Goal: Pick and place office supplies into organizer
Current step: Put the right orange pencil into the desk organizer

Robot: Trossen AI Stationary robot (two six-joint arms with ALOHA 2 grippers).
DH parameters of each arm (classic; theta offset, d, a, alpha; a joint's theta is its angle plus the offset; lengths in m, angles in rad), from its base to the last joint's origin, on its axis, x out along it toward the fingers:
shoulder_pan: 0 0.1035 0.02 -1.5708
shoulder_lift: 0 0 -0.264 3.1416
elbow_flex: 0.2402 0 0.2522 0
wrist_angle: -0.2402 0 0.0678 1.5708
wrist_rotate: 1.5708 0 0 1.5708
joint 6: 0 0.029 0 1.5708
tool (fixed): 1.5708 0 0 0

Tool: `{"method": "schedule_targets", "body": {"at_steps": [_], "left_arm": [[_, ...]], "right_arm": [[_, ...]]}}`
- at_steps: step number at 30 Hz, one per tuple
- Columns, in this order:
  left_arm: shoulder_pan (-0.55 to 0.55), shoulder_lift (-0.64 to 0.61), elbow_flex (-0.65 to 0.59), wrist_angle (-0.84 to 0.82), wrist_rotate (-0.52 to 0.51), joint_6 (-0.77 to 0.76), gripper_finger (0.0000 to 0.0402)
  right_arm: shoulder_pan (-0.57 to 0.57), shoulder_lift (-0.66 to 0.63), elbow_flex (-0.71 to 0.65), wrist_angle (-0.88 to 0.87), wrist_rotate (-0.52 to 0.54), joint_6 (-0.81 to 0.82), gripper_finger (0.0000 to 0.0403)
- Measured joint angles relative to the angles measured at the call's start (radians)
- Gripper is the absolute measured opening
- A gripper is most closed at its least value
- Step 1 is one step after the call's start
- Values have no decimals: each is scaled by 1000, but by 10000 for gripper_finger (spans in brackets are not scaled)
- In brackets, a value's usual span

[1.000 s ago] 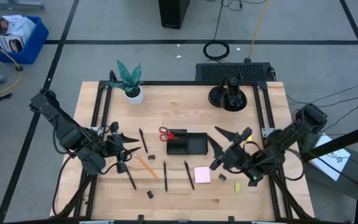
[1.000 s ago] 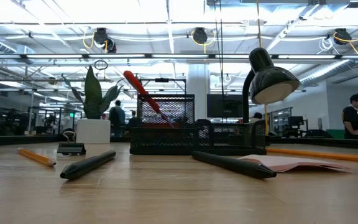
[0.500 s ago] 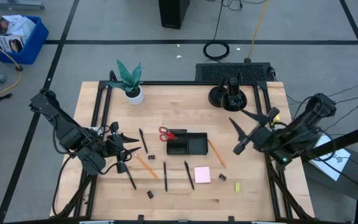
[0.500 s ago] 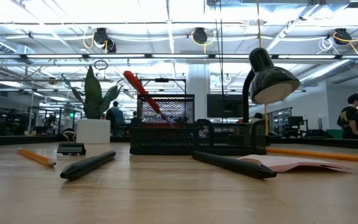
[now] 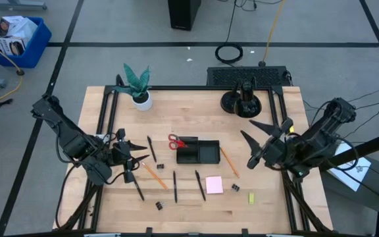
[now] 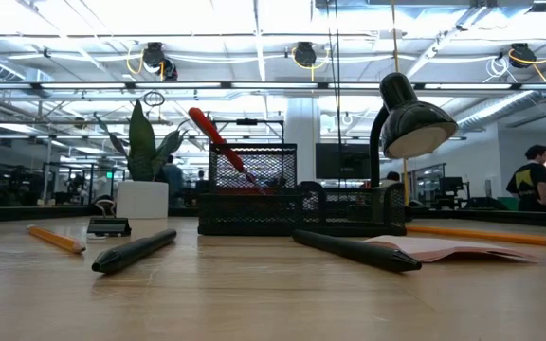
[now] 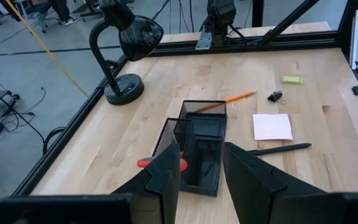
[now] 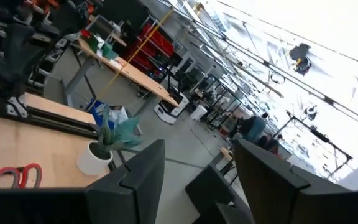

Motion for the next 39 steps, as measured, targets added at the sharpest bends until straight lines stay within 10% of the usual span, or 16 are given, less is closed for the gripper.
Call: {"method": "schedule_targets", "body": {"at_steps": [39], "left_arm": [[0,0,0,1,-23,1,127]], "right_arm": [[-31,-239,0,-60,107,49,187]]}}
